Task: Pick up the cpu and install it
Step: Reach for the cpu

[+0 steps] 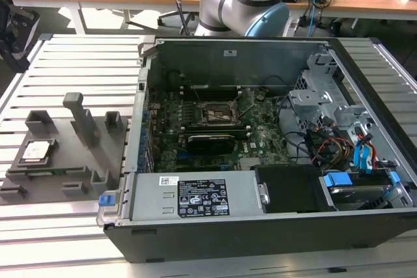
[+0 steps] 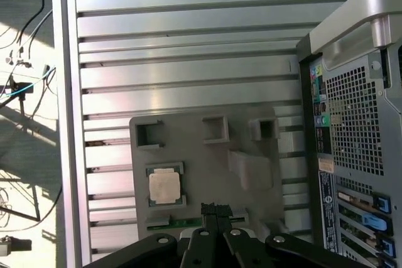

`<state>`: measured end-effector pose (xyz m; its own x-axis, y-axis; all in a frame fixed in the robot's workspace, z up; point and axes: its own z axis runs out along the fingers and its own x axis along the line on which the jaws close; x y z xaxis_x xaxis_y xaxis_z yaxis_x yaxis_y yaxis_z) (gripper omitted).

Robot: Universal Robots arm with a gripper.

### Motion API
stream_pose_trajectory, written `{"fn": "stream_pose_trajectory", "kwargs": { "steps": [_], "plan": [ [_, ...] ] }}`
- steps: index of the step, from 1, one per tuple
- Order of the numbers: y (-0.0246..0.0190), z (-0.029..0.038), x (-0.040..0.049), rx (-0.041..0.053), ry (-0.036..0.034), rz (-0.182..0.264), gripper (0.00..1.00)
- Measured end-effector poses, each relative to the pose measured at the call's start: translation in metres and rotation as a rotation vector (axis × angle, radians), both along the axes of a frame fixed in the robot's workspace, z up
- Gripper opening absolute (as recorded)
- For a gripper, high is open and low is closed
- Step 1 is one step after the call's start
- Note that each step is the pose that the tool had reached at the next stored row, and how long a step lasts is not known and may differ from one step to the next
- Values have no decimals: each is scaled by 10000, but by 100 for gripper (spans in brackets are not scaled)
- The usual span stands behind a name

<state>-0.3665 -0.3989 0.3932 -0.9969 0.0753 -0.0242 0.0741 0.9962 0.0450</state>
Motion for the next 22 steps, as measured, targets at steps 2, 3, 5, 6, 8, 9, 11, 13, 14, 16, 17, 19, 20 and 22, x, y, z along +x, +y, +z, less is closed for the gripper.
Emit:
{"fn": "stream_pose_trajectory", "kwargs": {
  "steps": [2,3,5,6,8,9,11,13,14,16,17,19,20,22],
  "plan": [
    [0,0,-39,0,0,0,11],
    [0,0,-58,0,0,0,11],
    [0,0,-93,0,0,0,11],
    [0,0,-103,0,0,0,11],
    [0,0,-140,0,0,0,11],
    [0,0,-161,0,0,-1,11],
    [0,0,-190,0,0,-1,11],
    [0,0,-239,0,0,-1,11],
    [0,0,-254,-1,0,-1,11],
    [0,0,-294,0,0,0,11],
    [0,-1,-312,0,-1,0,11],
    [0,-1,-335,0,0,0,11],
    [0,-1,-351,0,0,0,11],
    [0,-1,-377,0,0,0,11]
  ]
}}
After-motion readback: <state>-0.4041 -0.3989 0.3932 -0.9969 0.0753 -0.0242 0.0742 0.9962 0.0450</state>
